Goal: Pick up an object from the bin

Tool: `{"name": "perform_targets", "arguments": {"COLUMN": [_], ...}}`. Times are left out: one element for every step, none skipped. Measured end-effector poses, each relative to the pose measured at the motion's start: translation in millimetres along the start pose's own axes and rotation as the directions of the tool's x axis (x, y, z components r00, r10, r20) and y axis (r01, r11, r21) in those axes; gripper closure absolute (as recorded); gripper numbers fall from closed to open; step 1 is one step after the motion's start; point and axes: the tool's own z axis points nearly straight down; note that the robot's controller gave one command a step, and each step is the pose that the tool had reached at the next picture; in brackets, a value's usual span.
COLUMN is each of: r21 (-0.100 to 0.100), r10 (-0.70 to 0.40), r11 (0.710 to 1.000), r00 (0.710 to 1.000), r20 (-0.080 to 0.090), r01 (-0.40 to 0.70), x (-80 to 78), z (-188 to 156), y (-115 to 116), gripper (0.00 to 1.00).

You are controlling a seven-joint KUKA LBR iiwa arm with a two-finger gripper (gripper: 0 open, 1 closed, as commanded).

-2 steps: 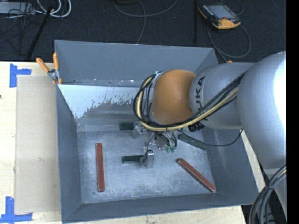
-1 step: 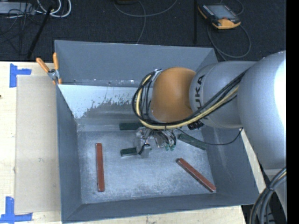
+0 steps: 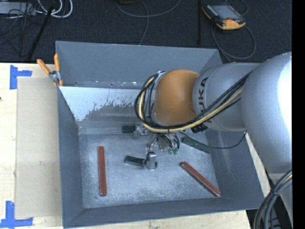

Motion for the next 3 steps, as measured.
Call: {"name": "perform_targets", "arguments": {"r21": [-0.001, 0.0, 0.0], "r10": [-0.061, -0.052, 0.063], "r11": [0.998, 0.999, 0.998], "r00": [0.998, 0.999, 0.998], "r20": [-0.01, -0.005, 0.004], "r01": [0.061, 0.052, -0.063], "x": [56.6, 54.0, 48.7], "z": [2, 1, -134], "y": [26, 24, 35], "gripper": [0.0, 1.0, 1.0]}}
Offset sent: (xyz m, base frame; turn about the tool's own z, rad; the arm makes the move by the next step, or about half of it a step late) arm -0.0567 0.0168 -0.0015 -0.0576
